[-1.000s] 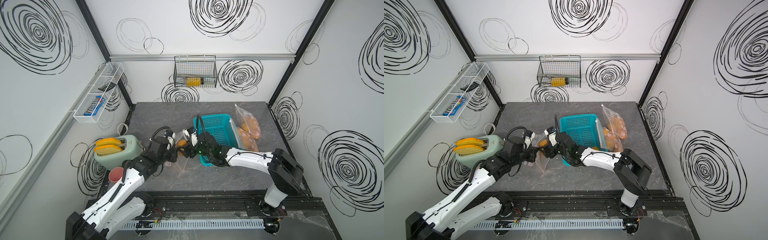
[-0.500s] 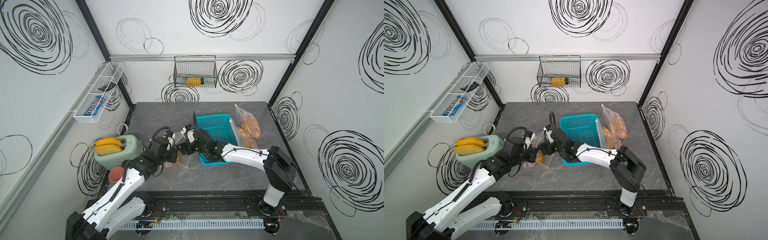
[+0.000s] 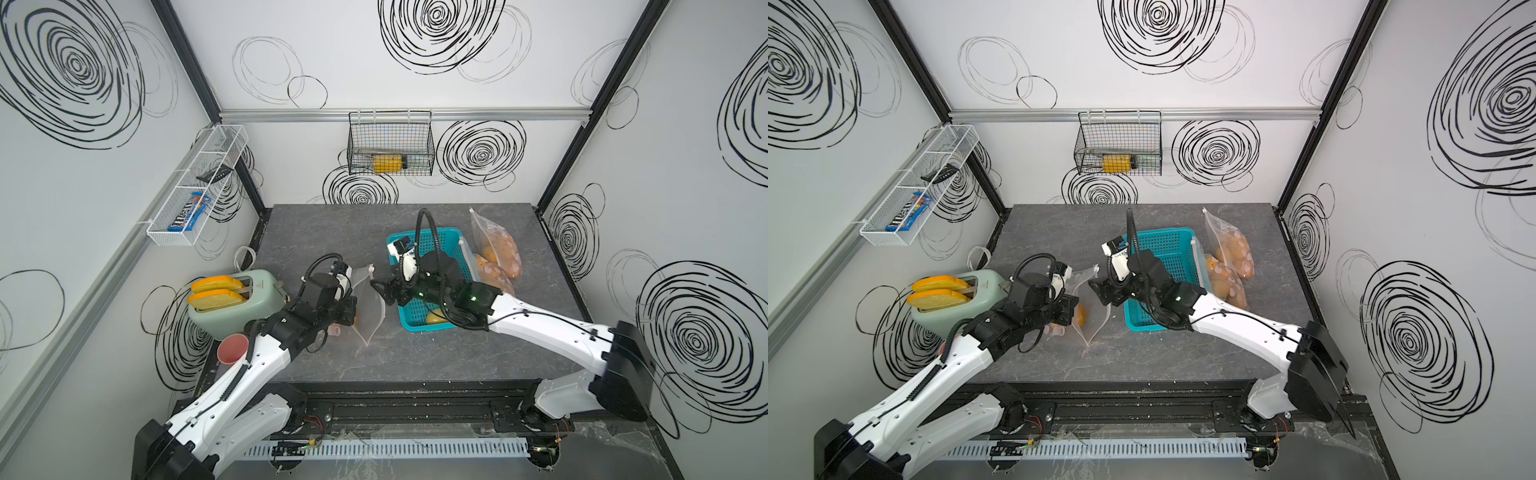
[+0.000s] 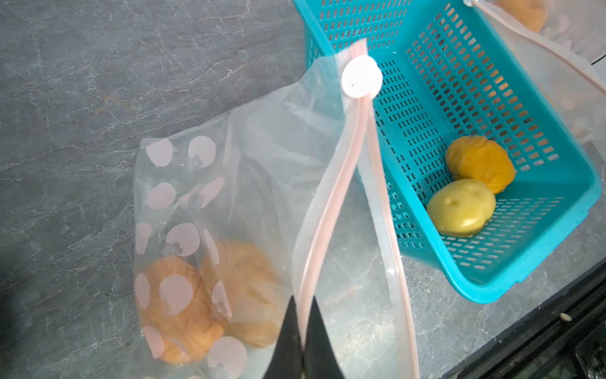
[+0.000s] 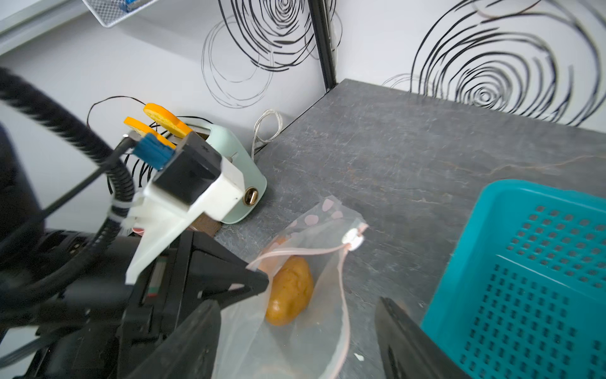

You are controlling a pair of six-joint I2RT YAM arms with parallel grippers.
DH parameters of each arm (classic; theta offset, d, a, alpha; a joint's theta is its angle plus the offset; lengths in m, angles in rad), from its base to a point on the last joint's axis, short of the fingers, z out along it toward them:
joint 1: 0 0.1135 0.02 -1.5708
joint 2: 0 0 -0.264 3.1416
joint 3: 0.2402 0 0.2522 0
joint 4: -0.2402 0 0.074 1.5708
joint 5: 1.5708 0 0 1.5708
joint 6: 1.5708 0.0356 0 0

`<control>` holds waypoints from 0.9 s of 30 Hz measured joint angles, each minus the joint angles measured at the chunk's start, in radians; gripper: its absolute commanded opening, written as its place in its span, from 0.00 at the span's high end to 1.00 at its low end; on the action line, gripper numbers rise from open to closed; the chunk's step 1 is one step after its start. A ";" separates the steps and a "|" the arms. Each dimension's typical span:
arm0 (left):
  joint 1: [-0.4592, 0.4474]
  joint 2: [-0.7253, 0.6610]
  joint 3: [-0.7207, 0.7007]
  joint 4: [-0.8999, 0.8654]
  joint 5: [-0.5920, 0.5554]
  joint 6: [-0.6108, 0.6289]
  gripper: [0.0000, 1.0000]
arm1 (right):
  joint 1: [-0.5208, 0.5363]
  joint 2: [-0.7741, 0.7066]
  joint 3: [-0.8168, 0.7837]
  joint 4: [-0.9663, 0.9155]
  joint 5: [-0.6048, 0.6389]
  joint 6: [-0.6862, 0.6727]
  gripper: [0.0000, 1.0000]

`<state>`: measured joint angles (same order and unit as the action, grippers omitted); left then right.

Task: Put the potatoes into a zipper bag and zip it
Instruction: Place the potato into the zipper food storage bag, then pick up the potato from the basket.

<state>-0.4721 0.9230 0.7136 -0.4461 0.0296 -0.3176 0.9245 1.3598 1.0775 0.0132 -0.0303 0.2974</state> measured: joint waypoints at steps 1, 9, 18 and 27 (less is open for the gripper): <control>0.000 0.001 0.000 0.000 0.000 0.000 1.00 | -0.021 -0.036 -0.012 -0.020 0.003 -0.010 0.22; 0.002 0.005 0.000 0.000 0.005 0.000 1.00 | -0.142 -0.192 -0.059 -0.222 0.003 -0.193 0.23; 0.010 0.008 0.000 0.000 0.035 0.000 1.00 | -0.137 -0.136 -0.007 -0.441 0.072 -0.477 0.24; -0.005 0.008 0.000 0.000 0.035 0.000 1.00 | -0.162 -0.006 0.095 -0.603 0.205 -0.725 0.26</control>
<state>-0.4770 0.9314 0.7136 -0.4461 0.0647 -0.3180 0.7624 1.3533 1.1721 -0.5896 0.1749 -0.4274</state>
